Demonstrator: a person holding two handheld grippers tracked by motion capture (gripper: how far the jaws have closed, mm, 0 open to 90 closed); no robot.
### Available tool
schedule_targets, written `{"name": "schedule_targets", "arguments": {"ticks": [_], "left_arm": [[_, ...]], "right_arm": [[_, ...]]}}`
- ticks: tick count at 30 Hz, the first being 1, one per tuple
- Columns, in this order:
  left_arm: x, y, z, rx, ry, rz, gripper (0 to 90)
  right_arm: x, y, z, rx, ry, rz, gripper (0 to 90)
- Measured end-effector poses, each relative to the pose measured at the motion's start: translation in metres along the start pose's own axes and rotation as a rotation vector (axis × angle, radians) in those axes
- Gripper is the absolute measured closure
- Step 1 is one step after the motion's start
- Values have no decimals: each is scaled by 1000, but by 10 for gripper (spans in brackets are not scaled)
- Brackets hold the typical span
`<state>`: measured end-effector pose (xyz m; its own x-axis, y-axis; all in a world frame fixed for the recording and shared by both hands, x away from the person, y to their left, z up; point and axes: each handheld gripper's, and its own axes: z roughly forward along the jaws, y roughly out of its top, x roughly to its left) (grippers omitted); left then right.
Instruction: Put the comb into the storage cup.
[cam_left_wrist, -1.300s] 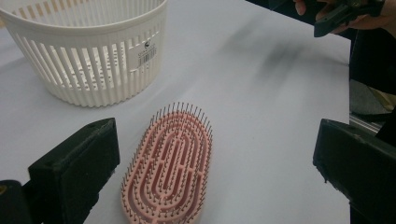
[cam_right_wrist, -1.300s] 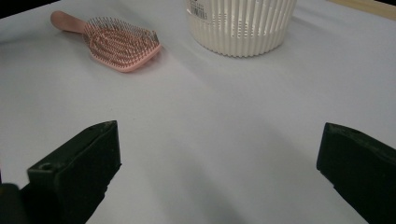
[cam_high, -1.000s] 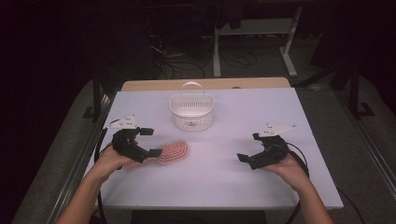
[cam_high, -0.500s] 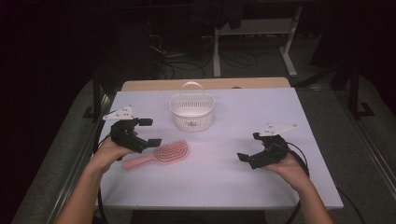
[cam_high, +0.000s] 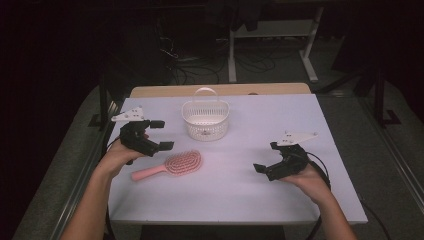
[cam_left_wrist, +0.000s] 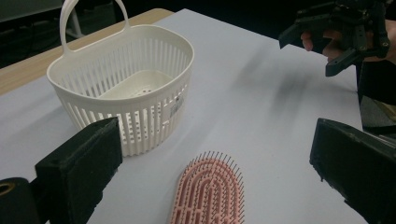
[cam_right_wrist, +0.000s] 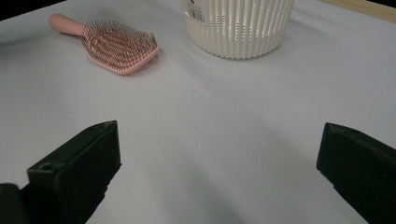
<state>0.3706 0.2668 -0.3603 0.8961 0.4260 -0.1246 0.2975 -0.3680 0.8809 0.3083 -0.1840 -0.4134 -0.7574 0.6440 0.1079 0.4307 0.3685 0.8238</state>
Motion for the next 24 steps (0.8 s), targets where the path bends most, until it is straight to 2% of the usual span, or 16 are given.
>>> {"name": "schedule_targets", "arguments": {"ticks": [11,17,24], "left_arm": [[13,2,-5,-5,18,8,23],[18,3,-6,14,27,27,23],[19,3,-5,20,26,28,23]], "right_arm": [[0,0,0,-1,-3,-5,0],[0,0,0,0,-1,-8,0],[1,0,0,1,4,-10,0]]}}
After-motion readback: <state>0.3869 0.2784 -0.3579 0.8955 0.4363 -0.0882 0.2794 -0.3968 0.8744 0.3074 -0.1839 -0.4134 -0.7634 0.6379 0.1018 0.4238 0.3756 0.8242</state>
